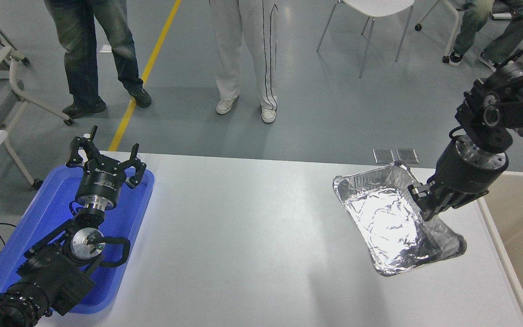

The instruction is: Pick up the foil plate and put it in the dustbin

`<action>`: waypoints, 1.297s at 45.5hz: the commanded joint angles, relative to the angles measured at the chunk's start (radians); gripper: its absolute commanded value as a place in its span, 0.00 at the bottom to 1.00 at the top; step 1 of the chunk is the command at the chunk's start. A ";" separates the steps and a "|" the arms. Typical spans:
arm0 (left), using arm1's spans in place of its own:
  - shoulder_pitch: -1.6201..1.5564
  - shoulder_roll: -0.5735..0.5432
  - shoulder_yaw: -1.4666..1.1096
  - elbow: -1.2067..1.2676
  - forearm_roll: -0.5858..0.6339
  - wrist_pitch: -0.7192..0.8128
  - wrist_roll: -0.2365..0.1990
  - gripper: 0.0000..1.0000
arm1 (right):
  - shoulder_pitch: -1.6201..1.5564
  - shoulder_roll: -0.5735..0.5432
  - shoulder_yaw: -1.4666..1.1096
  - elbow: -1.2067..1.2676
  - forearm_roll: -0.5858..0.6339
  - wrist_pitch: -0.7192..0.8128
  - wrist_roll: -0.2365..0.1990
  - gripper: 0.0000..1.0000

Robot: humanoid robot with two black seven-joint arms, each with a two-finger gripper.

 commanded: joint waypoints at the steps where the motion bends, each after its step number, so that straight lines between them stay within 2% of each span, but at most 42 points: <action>1: 0.000 0.000 0.000 0.000 0.000 0.000 0.000 1.00 | 0.088 -0.018 -0.020 0.014 0.018 0.006 0.000 0.00; 38: 0.000 0.000 0.000 0.002 0.000 0.000 0.000 1.00 | 0.110 -0.041 -0.073 0.028 0.020 0.006 -0.001 0.00; 51: 0.000 0.000 0.002 0.002 0.000 0.000 0.000 1.00 | 0.105 -0.084 -0.174 0.022 0.018 0.006 0.000 0.00; 59: 0.002 0.000 0.002 0.003 0.000 0.000 0.000 1.00 | 0.104 -0.184 -0.232 0.014 0.000 0.006 -0.001 0.00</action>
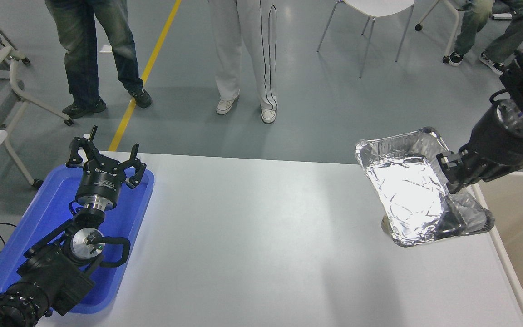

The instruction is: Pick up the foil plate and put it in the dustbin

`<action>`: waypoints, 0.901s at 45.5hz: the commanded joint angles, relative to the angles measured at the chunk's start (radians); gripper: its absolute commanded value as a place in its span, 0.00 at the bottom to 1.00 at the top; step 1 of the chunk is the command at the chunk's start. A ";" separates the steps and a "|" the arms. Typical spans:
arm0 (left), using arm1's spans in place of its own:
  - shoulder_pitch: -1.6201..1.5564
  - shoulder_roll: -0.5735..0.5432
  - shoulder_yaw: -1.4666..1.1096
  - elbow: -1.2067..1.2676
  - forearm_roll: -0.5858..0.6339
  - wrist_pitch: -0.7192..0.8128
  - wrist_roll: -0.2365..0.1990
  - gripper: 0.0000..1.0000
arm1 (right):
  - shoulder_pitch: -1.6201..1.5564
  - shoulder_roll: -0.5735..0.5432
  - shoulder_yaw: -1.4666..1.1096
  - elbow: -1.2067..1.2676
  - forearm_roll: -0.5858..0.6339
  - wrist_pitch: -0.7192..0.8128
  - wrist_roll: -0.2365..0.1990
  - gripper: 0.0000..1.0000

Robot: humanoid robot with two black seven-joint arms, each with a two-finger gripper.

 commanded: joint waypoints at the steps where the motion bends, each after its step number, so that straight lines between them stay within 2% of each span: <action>1: 0.000 0.000 0.001 0.002 0.000 0.000 0.000 1.00 | -0.003 -0.112 -0.076 -0.010 -0.019 0.000 -0.001 0.00; 6: 0.002 0.000 -0.001 0.002 0.000 0.002 0.000 1.00 | -0.002 -0.206 -0.081 -0.010 -0.048 0.000 -0.004 0.00; 16: 0.002 0.000 0.001 0.002 0.000 0.002 0.000 1.00 | -0.003 -0.284 -0.162 -0.056 -0.100 0.000 -0.004 0.00; 26: 0.002 0.000 -0.001 0.002 0.000 0.002 0.000 1.00 | -0.040 -0.428 -0.181 -0.150 -0.175 0.000 -0.002 0.00; 41: 0.002 0.000 0.001 0.002 -0.002 0.000 -0.002 1.00 | -0.147 -0.520 -0.164 -0.265 -0.183 0.000 -0.002 0.00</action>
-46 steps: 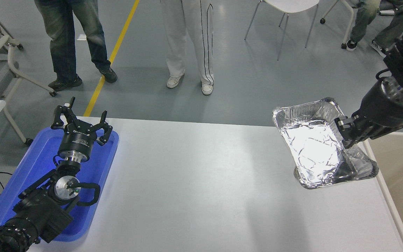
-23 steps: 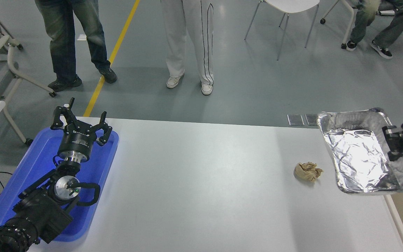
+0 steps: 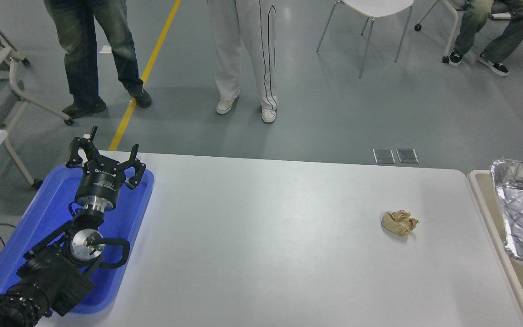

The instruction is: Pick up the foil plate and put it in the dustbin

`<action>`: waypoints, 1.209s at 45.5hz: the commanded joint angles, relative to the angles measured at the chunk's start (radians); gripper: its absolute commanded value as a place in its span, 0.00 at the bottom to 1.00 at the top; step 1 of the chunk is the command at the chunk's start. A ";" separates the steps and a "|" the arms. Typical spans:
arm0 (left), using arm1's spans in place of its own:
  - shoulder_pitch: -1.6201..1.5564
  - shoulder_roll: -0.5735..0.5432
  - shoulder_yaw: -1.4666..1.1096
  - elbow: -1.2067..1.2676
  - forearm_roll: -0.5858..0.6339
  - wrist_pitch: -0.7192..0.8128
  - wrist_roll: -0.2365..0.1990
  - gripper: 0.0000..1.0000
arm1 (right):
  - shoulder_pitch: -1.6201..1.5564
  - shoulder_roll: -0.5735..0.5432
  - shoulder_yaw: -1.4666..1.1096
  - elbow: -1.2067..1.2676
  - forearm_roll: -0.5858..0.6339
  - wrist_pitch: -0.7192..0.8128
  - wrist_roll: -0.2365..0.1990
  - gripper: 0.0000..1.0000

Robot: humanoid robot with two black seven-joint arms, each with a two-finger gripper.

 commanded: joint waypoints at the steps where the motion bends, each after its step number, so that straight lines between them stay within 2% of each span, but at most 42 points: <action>1: 0.000 0.000 0.000 0.001 0.000 -0.002 -0.001 1.00 | -0.096 -0.070 0.010 -0.086 -0.015 0.000 0.000 0.00; 4: 0.000 0.000 0.000 0.000 0.000 -0.002 0.000 1.00 | -0.140 -0.070 0.023 -0.090 -0.010 0.000 0.000 0.00; 22: -0.002 0.000 0.000 0.000 0.000 -0.002 0.000 1.00 | -0.476 -0.083 0.208 -0.146 0.036 -0.431 0.000 0.00; 36: -0.002 0.000 0.000 0.000 0.000 -0.002 0.000 1.00 | -0.792 -0.017 0.399 -0.360 0.138 -0.468 0.000 0.00; 42: -0.002 0.000 0.000 0.000 0.000 -0.002 0.000 1.00 | -0.870 0.023 0.415 -0.442 0.235 -0.505 -0.003 0.00; 46: -0.002 0.000 0.000 0.000 0.000 -0.002 0.000 1.00 | -0.971 0.078 0.421 -0.518 0.354 -0.595 -0.004 0.00; 55: -0.002 0.000 0.000 0.000 0.000 -0.002 0.000 1.00 | -1.111 0.152 0.446 -0.656 0.490 -0.670 -0.007 0.00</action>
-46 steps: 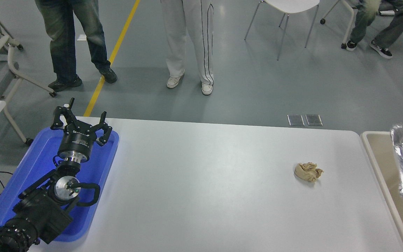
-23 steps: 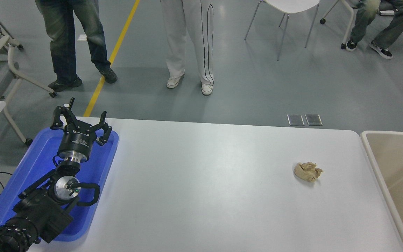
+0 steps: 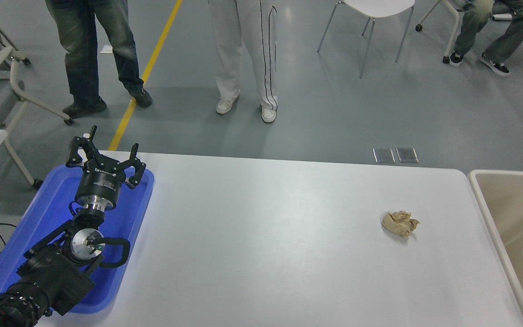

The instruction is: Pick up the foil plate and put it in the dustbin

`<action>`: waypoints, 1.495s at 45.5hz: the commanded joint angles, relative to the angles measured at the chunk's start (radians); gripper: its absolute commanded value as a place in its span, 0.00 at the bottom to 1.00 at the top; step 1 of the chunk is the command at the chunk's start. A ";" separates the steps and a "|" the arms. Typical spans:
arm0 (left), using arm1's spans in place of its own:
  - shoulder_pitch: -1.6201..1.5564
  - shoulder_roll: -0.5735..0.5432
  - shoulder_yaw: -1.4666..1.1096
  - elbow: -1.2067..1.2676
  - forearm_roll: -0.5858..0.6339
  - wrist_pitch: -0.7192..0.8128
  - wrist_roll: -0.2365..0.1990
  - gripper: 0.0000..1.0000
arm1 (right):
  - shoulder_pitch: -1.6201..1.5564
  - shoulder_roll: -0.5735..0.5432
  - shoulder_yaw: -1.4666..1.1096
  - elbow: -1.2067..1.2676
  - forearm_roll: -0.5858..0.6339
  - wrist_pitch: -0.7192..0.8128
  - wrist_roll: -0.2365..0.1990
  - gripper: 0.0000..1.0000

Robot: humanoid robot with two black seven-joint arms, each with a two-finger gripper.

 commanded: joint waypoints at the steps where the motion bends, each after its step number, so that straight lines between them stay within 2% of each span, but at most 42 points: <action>1: 0.000 0.000 0.000 0.000 0.000 0.000 0.000 1.00 | -0.195 0.092 0.045 -0.176 0.182 -0.110 -0.004 0.00; 10: 0.000 0.000 0.000 0.000 0.000 0.000 0.000 1.00 | -0.326 0.152 0.117 -0.315 0.259 -0.178 -0.051 0.00; 18: 0.000 0.000 0.000 0.000 0.000 0.000 0.000 1.00 | -0.432 0.203 0.234 -0.406 0.240 -0.182 -0.065 0.00; 27: 0.000 0.000 0.000 0.000 0.000 0.000 0.000 1.00 | -0.487 0.256 0.255 -0.489 0.240 -0.201 -0.070 0.00; 33: 0.000 0.000 0.000 0.000 0.000 0.000 0.000 1.00 | -0.524 0.275 0.289 -0.526 0.240 -0.253 -0.097 0.00; 55: 0.000 -0.001 0.000 0.000 0.000 0.000 0.000 1.00 | -0.544 0.301 0.341 -0.558 0.240 -0.290 -0.100 0.00; 63: 0.000 0.000 0.000 0.000 0.000 0.000 0.000 1.00 | -0.554 0.318 0.361 -0.563 0.240 -0.377 -0.105 0.00; 64: 0.000 0.000 0.000 0.000 0.000 0.000 0.000 1.00 | -0.556 0.318 0.360 -0.563 0.239 -0.391 -0.105 0.01; 66: 0.000 0.000 0.000 0.000 0.000 0.000 0.000 1.00 | -0.556 0.316 0.360 -0.563 0.239 -0.417 -0.103 0.29; 68: 0.000 0.000 0.002 0.000 0.000 0.000 0.000 1.00 | -0.556 0.313 0.360 -0.563 0.239 -0.449 -0.103 0.48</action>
